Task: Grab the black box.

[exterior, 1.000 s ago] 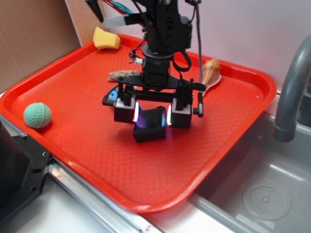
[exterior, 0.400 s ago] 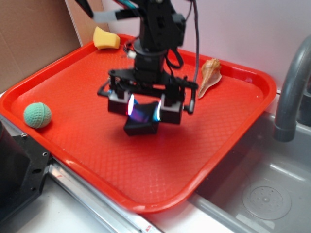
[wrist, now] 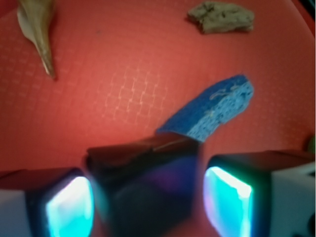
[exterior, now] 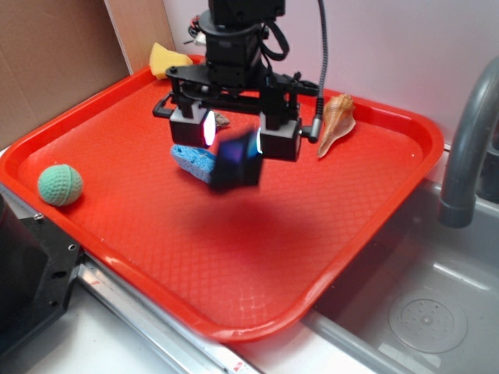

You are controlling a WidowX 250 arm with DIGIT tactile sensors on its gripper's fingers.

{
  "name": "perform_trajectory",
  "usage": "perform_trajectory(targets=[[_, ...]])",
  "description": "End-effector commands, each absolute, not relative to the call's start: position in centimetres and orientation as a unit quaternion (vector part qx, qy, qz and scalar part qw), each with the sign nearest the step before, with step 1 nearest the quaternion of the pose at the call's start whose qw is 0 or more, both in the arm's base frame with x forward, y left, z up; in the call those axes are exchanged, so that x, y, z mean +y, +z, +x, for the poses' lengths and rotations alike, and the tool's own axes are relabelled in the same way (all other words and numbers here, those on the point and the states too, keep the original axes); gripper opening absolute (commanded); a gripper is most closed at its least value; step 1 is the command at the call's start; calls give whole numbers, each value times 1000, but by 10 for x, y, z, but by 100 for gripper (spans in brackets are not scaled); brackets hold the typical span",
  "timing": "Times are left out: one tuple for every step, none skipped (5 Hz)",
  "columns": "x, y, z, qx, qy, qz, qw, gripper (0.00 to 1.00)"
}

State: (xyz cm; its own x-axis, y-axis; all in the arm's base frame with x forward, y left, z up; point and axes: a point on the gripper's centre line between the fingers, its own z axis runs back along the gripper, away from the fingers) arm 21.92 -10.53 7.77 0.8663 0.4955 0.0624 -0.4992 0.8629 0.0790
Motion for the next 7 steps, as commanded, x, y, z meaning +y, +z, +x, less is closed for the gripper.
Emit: perform_trajectory(targets=[[-112,69,218,-19,232,54,971,100],[-105,63,219,-63,127,64,988,100],[-104,55,229,-61,95,45,993,100],[-104,46,229,-46,107,40,992,100],[-123,50,236,-49,99,11,994,100],[-131,51,238,-34,115,10,993,100],[-129,44,240,-20,119,15,993,100]])
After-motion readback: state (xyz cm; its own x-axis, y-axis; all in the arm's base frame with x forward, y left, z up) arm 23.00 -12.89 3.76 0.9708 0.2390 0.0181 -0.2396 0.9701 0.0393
